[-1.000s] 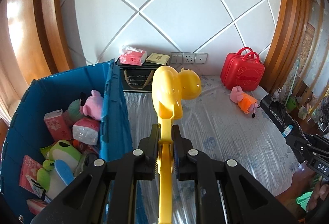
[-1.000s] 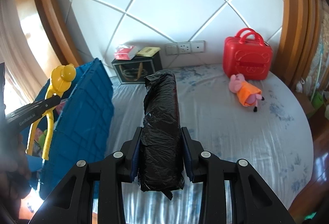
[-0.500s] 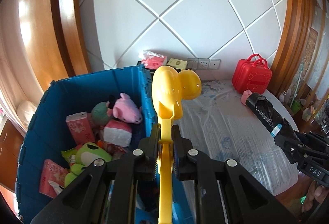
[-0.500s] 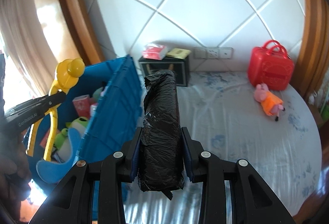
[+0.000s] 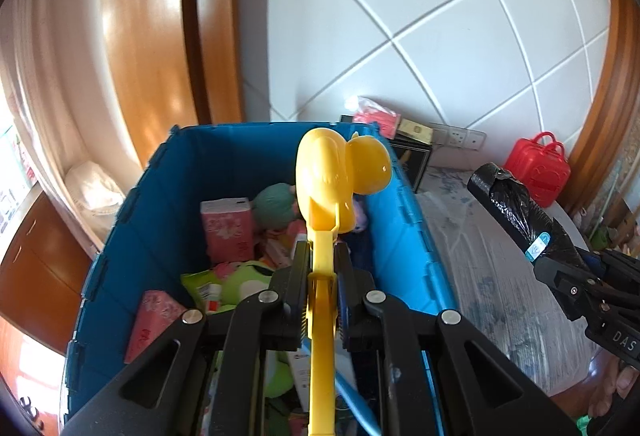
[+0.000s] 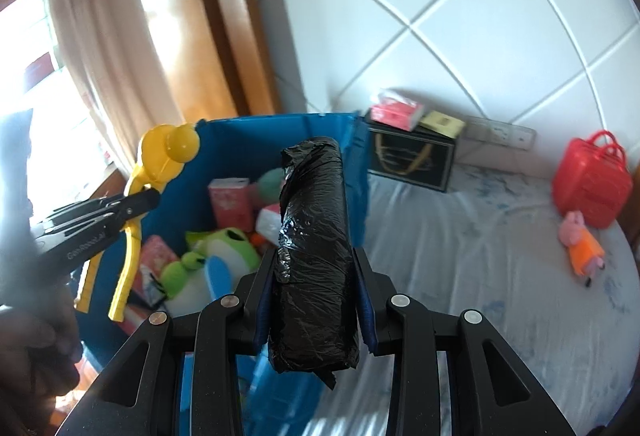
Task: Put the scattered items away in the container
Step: 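Lower the yellow clip and umbrella into the blue bin, opening both tools, then move both open tools back over the bed toward the pig plush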
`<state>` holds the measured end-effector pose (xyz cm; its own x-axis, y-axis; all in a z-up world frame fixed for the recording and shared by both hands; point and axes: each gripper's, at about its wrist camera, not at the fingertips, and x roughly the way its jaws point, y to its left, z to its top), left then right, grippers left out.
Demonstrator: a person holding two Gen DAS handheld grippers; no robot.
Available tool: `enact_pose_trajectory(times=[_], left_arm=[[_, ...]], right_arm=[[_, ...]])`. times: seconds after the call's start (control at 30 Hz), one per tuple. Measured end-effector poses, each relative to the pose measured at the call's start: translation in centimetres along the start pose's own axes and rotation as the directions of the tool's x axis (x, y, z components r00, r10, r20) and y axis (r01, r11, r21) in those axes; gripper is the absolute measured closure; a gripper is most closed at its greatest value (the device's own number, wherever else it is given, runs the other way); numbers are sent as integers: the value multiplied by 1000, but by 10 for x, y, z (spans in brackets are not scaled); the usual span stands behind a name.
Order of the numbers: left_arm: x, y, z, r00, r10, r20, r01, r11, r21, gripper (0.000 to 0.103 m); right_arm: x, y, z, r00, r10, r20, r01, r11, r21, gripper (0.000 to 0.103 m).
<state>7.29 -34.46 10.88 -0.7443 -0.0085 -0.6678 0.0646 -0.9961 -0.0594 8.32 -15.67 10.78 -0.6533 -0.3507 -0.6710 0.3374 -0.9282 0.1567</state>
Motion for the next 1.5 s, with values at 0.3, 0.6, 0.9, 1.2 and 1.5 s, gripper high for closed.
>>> enact_pose_trajectory(times=[0.3, 0.6, 0.9, 1.2, 1.5], left_arm=[[-6, 50, -3, 997, 80, 2, -80, 995, -61, 91], [-4, 81, -7, 990, 137, -17, -138, 985, -107, 91], [-5, 88, -6, 989, 149, -13, -150, 982, -114, 91], [-1, 110, -4, 977, 212, -34, -215, 955, -205, 71], [2, 111, -10, 997, 78, -16, -80, 971, -227, 26]], right_arm=[[28, 58, 14, 995, 96, -33, -98, 992, -82, 69], [50, 86, 20, 987, 142, -69, -149, 983, -106, 69], [54, 92, 24, 987, 148, -69, -155, 981, -116, 69], [52, 92, 32, 983, 181, -9, -181, 978, -101, 53], [27, 76, 29, 987, 136, 81, -128, 987, -95, 0]])
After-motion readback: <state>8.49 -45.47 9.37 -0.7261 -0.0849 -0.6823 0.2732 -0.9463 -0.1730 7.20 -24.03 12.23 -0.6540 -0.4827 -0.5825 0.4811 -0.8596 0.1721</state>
